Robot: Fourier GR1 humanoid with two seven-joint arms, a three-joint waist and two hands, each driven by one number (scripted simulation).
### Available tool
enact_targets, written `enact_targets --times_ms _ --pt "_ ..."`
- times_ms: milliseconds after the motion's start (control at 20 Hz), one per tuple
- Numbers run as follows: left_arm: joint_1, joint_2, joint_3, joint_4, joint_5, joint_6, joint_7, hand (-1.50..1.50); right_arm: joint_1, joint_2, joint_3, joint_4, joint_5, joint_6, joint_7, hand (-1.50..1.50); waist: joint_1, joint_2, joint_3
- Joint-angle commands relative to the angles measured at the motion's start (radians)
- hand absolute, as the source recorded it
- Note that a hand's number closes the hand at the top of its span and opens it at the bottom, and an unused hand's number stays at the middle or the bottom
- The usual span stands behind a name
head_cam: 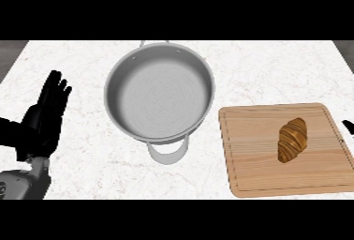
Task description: Pick the croissant from the cutting board and place it in the pot
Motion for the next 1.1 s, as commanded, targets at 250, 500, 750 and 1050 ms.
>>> enact_targets --times_ms 250,500,750,1050 --pt "-0.025 -0.032 0.051 0.033 -0.023 -0.048 0.004 0.00 0.063 -0.107 -0.024 -0.093 -0.018 0.193 0.008 -1.50 -0.005 -0.006 -0.003" --pt "-0.055 -0.008 0.056 0.012 -0.019 -0.041 0.063 0.00 0.130 -0.236 0.093 -0.233 0.047 0.321 0.229 -1.50 -0.012 -0.009 -0.006" --pt "-0.057 -0.026 0.050 0.031 -0.018 -0.064 0.044 0.00 0.031 -0.313 0.229 -0.301 0.148 0.388 0.472 -1.50 0.015 -0.003 -0.006" --pt "-0.042 -0.023 0.066 0.012 -0.030 -0.075 0.058 0.00 -0.027 -0.272 0.347 -0.431 0.172 0.479 0.731 -1.50 0.009 -0.005 -0.004"
